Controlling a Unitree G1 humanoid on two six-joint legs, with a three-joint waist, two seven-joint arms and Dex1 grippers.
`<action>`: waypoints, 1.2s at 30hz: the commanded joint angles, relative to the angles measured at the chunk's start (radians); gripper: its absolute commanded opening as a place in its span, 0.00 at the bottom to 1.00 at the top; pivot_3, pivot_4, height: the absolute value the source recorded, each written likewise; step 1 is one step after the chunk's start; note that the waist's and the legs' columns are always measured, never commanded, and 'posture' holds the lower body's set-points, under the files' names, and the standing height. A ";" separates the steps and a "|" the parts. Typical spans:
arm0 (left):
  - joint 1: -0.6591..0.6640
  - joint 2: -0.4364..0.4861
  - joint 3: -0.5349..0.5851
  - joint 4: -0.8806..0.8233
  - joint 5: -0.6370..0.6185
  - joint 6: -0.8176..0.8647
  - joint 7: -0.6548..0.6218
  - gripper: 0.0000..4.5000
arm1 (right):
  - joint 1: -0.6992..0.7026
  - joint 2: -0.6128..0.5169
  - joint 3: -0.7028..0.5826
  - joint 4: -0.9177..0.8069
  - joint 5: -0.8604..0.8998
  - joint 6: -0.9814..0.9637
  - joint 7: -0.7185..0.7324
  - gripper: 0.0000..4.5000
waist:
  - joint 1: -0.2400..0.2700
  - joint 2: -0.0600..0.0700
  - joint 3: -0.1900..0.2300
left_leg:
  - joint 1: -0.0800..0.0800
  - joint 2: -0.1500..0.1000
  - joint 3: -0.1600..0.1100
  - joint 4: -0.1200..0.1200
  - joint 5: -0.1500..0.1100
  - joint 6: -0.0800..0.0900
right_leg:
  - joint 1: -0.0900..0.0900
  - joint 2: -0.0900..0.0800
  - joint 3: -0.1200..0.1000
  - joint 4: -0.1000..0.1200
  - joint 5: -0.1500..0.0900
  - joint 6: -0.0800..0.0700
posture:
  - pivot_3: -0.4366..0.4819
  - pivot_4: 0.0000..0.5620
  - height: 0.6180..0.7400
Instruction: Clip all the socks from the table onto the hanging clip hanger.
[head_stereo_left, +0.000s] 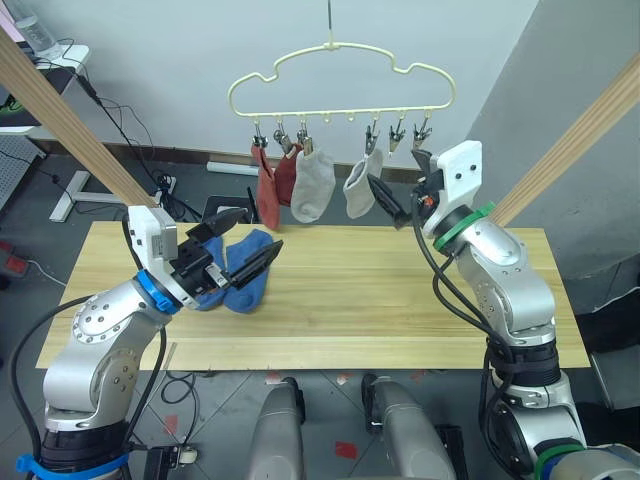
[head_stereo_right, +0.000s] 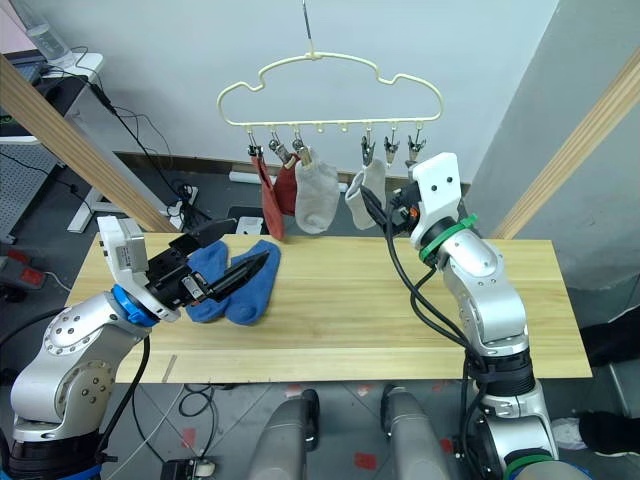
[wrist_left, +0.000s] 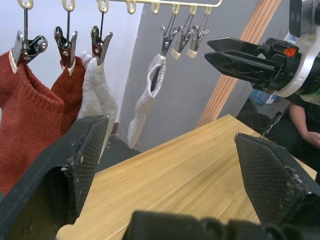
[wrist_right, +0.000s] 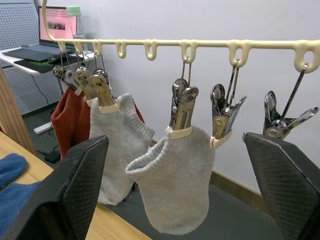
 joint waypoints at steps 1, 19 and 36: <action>0.000 0.004 0.017 -0.038 -0.010 -0.011 0.000 1.00 | -0.021 0.003 0.000 -0.024 0.009 -0.009 -0.004 1.00 | 0.000 0.000 0.000 | 0.000 0.000 0.000 0.000 0.000 0.000 | 0.000 0.000 0.000 0.000 0.000 0.000 | 0.56 0.61 1.00; 0.001 0.001 0.015 -0.043 -0.010 -0.021 -0.006 1.00 | -0.031 0.009 0.000 -0.025 0.010 0.000 -0.009 1.00 | 0.000 0.000 0.000 | 0.000 0.000 0.000 0.000 0.000 0.000 | 0.000 0.000 0.000 0.000 0.000 0.000 | 0.57 0.59 1.00; -0.003 -0.002 0.011 -0.034 -0.002 -0.029 -0.006 1.00 | -0.038 0.007 -0.001 -0.009 0.010 -0.002 -0.012 1.00 | 0.000 0.000 0.000 | 0.000 0.000 0.000 0.000 0.000 0.000 | 0.000 0.000 0.000 0.000 0.000 0.000 | 0.57 0.60 1.00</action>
